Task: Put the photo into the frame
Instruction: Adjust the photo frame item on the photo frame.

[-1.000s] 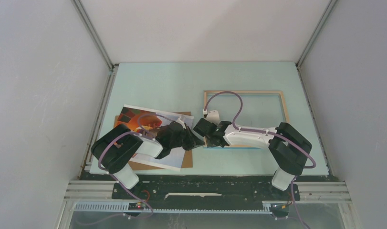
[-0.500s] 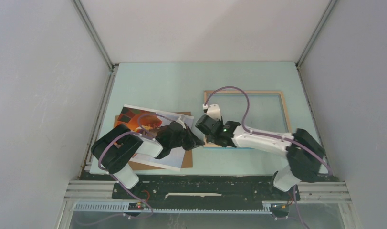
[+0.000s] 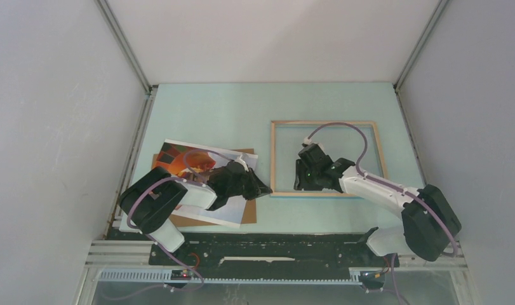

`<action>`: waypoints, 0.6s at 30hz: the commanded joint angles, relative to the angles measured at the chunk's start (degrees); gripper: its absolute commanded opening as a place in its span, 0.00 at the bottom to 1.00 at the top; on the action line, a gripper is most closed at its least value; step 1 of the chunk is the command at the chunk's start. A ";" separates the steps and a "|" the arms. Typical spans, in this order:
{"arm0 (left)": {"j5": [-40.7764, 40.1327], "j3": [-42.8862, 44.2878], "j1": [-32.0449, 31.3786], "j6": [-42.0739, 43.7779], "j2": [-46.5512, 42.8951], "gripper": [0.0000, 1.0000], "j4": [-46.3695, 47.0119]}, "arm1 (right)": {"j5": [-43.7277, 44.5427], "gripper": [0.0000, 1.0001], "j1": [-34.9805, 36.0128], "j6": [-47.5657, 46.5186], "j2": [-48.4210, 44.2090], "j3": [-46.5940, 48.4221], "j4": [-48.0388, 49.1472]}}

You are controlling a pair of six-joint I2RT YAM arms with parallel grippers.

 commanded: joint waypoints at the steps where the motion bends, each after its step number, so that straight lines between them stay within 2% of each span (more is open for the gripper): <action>1: -4.01 -2.24 -0.11 5.26 2.78 0.13 -14.88 | -7.74 0.51 3.92 1.79 1.53 -0.07 5.59; 5: -3.46 -1.95 -0.14 5.21 3.35 0.13 -14.68 | -3.20 0.41 5.77 2.30 5.73 0.81 5.16; 12: -3.66 -2.30 -0.09 5.07 3.50 0.13 -14.39 | 12.97 0.42 13.08 -1.03 13.96 9.17 -3.35; 18: -3.58 -2.38 -0.13 5.08 3.50 0.12 -14.37 | 15.34 0.42 15.08 -1.03 17.01 12.33 -4.84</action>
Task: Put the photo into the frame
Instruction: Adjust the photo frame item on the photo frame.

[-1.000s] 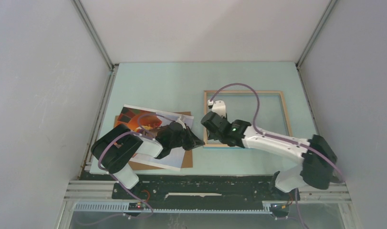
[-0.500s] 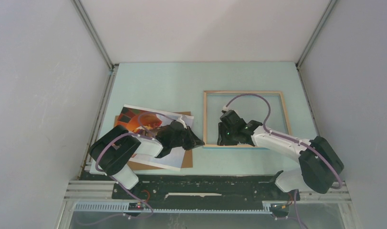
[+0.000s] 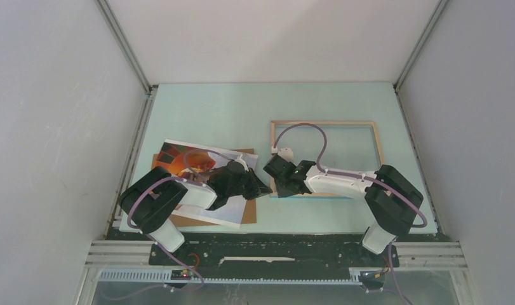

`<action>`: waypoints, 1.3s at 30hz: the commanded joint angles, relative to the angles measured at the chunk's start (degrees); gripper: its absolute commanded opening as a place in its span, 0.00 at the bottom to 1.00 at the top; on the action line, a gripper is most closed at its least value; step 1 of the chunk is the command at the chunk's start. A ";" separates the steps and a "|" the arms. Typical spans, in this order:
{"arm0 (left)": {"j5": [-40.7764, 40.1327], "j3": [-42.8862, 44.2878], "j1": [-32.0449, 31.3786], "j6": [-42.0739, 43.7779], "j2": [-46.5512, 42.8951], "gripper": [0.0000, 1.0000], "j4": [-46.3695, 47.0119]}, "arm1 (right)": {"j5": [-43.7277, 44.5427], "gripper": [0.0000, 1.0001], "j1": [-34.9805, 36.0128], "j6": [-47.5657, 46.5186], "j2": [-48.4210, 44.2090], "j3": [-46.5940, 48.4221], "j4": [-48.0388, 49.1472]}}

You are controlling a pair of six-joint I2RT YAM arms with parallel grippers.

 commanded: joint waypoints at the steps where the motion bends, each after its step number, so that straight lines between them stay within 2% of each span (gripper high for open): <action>1: -3.96 -2.55 -0.13 4.70 3.26 0.12 -14.35 | 5.46 0.42 0.56 -0.64 0.47 1.93 -2.40; 25: -3.33 -3.01 -0.13 3.72 4.82 0.12 -12.96 | 15.70 0.42 -0.60 0.86 6.94 3.84 0.24; 39: -3.21 -3.54 -0.14 3.51 4.72 0.12 -12.18 | 15.12 0.42 1.21 -2.23 9.33 3.85 3.27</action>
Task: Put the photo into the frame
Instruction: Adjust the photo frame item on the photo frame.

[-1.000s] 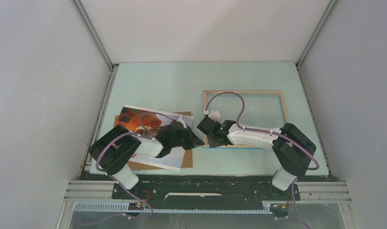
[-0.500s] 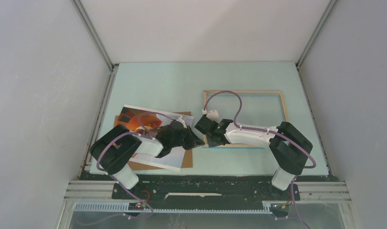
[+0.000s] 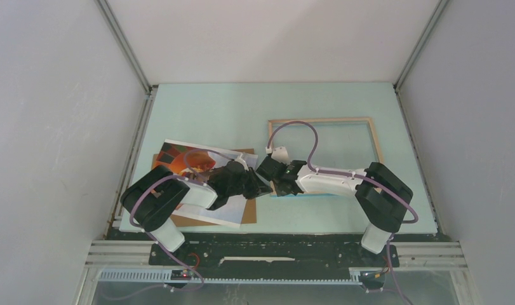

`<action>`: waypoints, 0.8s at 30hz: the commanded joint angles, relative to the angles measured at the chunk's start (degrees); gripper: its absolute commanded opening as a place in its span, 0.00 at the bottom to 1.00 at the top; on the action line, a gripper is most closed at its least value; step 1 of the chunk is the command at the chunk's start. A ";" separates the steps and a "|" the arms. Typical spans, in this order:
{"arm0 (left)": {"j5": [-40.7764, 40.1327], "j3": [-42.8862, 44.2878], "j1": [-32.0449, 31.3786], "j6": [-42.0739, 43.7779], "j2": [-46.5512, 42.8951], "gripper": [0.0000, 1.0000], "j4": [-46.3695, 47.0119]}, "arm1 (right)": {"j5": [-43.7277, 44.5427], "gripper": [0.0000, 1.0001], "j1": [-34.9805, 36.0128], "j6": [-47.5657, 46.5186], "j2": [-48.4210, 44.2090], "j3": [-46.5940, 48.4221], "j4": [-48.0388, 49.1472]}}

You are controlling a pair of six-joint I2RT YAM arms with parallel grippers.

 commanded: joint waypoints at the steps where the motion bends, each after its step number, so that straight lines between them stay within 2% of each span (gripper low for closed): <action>1: -3.64 -3.52 -0.25 3.57 3.54 0.12 -14.26 | 5.57 0.42 -0.90 -1.40 4.92 -0.52 7.35; 9: -3.62 -3.52 -0.22 3.69 3.44 0.12 -14.19 | 4.64 0.42 -1.79 -0.23 5.54 -0.03 6.25; 17: -3.43 -3.70 -0.27 3.74 3.58 0.11 -13.95 | 1.87 0.42 -4.80 9.66 3.77 1.00 3.48; 24: -3.34 -3.78 -0.23 4.03 3.45 0.11 -14.00 | 1.72 0.42 -5.57 12.95 2.75 0.98 6.04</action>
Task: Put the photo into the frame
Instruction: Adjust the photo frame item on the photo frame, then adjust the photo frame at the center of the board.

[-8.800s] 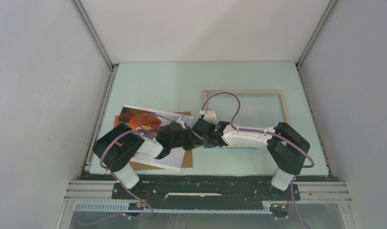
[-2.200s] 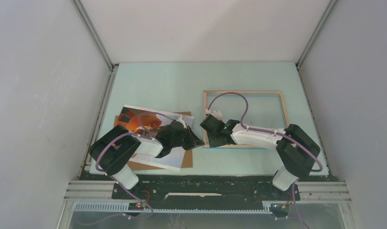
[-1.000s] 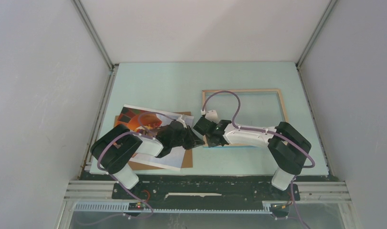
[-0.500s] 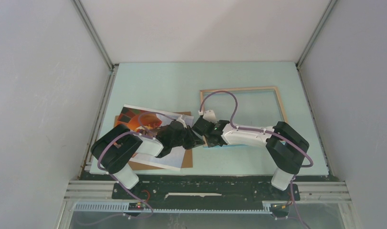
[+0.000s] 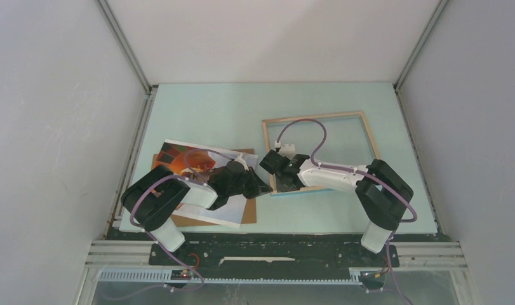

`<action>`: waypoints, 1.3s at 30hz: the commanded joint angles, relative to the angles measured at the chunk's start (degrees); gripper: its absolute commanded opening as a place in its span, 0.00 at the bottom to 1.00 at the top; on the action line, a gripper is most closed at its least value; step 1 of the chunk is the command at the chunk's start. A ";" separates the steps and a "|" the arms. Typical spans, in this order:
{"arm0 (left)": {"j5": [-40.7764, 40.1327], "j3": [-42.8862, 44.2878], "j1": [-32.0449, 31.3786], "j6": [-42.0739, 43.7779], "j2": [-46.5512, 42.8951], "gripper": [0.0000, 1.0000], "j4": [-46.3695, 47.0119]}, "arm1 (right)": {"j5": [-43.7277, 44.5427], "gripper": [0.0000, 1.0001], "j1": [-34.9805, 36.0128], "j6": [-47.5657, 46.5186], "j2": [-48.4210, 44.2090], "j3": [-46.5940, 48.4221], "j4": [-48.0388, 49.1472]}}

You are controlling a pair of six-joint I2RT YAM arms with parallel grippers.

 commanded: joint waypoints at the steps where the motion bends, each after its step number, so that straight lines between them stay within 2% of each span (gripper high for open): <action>1: -2.97 -3.78 -0.28 4.09 3.28 0.11 -14.56 | 6.01 0.42 -2.51 5.28 1.93 -0.62 8.53; 9: -1.14 -2.18 -0.51 5.36 3.54 0.11 -14.82 | 5.94 0.43 -4.91 4.50 -1.37 -1.52 10.73; 14: -0.13 -1.05 -1.21 5.69 3.80 0.12 -14.78 | 2.61 0.48 -5.64 0.26 -4.99 -3.87 13.83; 19: 1.93 0.17 -1.75 6.40 4.18 0.12 -14.68 | 0.38 0.53 -7.47 -1.72 -7.55 -5.22 13.04; 25: 3.13 1.84 -3.30 8.35 3.01 0.14 -16.04 | -1.95 0.58 -10.96 -0.92 -16.78 -10.46 10.27; 29: 3.68 1.93 -4.37 8.46 2.50 0.14 -15.76 | -5.06 0.60 -15.88 1.13 -26.45 -16.85 8.06; 33: 5.66 3.43 -6.13 8.70 3.16 0.15 -15.29 | -11.01 0.63 -24.41 1.68 -36.88 -22.77 5.72; 39: 9.38 6.85 -10.43 8.30 6.52 0.16 -13.43 | -20.94 0.66 -42.85 -2.56 -44.29 -26.88 0.63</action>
